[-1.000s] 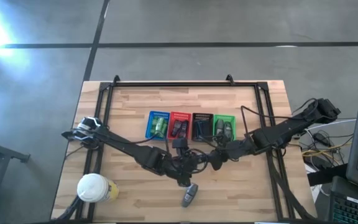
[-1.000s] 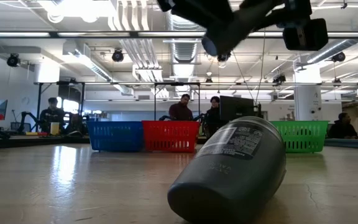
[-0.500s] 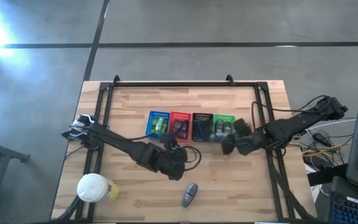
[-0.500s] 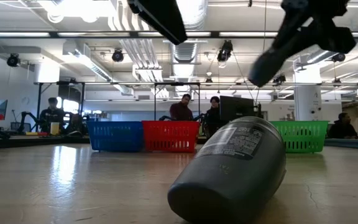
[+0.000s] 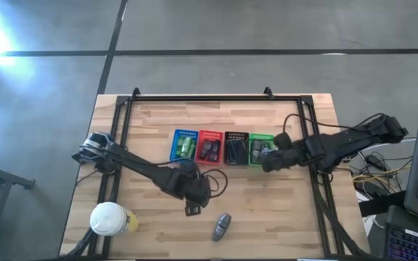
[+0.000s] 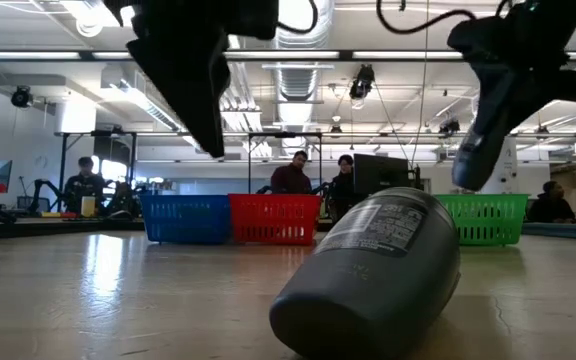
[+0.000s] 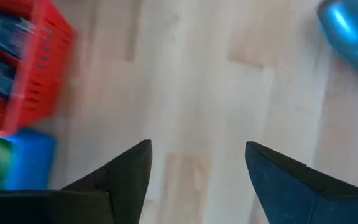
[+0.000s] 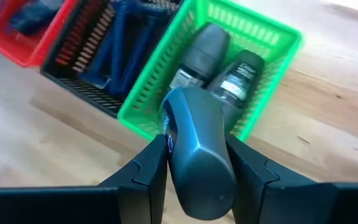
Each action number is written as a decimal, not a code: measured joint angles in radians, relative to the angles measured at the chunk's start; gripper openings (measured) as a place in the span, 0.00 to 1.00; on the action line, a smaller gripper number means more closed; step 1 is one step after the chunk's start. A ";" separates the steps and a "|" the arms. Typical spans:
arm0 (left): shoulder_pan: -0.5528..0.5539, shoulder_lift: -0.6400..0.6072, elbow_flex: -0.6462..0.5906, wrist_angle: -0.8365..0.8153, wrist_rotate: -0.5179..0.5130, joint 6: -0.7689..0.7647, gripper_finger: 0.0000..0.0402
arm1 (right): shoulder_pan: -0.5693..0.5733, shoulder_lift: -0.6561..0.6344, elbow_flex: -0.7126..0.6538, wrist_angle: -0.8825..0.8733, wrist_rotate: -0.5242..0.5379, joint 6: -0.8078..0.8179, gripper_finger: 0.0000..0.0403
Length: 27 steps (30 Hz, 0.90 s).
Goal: Pick & Place Travel size toiletries
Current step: Put the gray deodorant into the green bin
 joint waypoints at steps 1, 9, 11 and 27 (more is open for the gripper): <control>0.000 -0.006 -0.017 0.018 0.021 0.000 0.65 | -0.025 -0.003 -0.003 0.022 -0.026 -0.035 0.29; 0.004 -0.115 -0.167 0.182 0.144 -0.027 0.65 | -0.311 -0.011 -0.020 0.096 -0.326 -0.286 0.29; 0.005 -0.147 -0.204 0.207 0.147 -0.052 0.65 | -0.383 -0.012 -0.020 0.104 -0.376 -0.338 0.29; 0.007 -0.247 -0.309 0.281 0.160 -0.126 0.65 | -0.736 0.165 -0.014 0.125 -0.827 -0.566 0.34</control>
